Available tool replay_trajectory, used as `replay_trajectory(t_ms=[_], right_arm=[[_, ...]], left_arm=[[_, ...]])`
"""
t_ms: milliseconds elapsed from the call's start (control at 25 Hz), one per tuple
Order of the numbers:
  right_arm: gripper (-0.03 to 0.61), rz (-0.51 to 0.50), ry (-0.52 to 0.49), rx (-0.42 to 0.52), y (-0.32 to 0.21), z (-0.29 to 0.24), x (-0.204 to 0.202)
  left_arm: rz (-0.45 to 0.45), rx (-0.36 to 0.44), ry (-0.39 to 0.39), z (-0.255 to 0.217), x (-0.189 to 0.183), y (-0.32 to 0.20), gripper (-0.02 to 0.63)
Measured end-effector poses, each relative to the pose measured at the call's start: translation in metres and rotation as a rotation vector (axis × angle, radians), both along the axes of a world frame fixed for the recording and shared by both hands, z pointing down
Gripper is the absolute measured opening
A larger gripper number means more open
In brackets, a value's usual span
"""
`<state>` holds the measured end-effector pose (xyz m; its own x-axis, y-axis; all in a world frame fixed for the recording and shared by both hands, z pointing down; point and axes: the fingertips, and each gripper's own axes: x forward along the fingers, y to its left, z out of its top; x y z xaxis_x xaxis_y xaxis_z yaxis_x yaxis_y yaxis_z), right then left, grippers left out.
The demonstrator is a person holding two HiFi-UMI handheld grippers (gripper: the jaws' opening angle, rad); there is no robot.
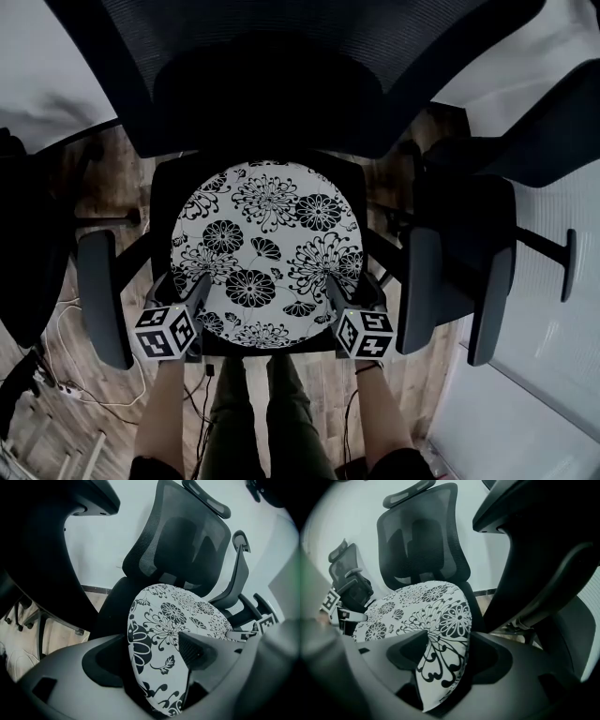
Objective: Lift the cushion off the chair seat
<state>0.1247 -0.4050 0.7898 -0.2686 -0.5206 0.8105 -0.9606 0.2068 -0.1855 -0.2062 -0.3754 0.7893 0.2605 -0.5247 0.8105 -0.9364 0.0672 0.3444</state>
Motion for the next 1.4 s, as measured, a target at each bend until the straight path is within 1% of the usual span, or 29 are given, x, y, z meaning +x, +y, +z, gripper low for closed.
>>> replay_trajectory(t_ms=[40,80,120,160,200,280,440,640,760,920,1120,1400], right_arm=[[0.300,-0.014,-0.009,-0.005,0.001,0.000,-0.004],[0.262,-0.024,-0.010,-0.006,0.001,0.000,-0.008],[0.186,-0.027,-0.003,-0.003,0.001,-0.001,-0.010],[0.095,-0.026,0.005,0.001,0.000,-0.003,-0.011],[0.077,-0.024,0.007,0.004,-0.001,-0.004,-0.012],[0.067,-0.026,0.003,0.009,-0.002,-0.007,-0.014],[0.047,-0.052,0.010,0.031,-0.002,-0.014,-0.016],[0.041,-0.065,0.015,0.068,-0.002,-0.028,-0.019],[0.041,-0.076,0.005,0.101,-0.001,-0.029,-0.021],[0.040,-0.071,-0.020,0.163,0.002,-0.014,-0.022],[0.040,-0.052,-0.048,0.231,0.005,0.000,-0.018],[0.040,-0.050,-0.055,0.285,0.007,-0.044,-0.020]], left_arm=[[0.019,-0.001,-0.002,0.000,0.001,0.000,0.360],[0.039,-0.002,-0.005,0.001,0.002,0.000,0.280],[0.057,-0.002,-0.006,0.001,0.003,-0.001,0.178],[0.067,-0.003,-0.006,0.001,0.004,-0.001,0.123],[0.069,-0.003,-0.001,0.001,0.004,-0.002,0.078],[0.062,0.002,0.016,-0.002,0.003,-0.003,0.046],[0.061,0.022,0.030,-0.009,0.005,-0.005,0.029],[0.075,0.076,0.024,-0.030,0.006,-0.006,0.021],[0.087,0.116,-0.004,-0.035,0.006,-0.006,0.021],[0.093,0.192,-0.063,-0.032,0.007,-0.007,0.020],[0.074,0.268,-0.091,-0.027,0.009,-0.001,0.020],[0.070,0.333,-0.096,-0.072,0.008,-0.001,0.020]])
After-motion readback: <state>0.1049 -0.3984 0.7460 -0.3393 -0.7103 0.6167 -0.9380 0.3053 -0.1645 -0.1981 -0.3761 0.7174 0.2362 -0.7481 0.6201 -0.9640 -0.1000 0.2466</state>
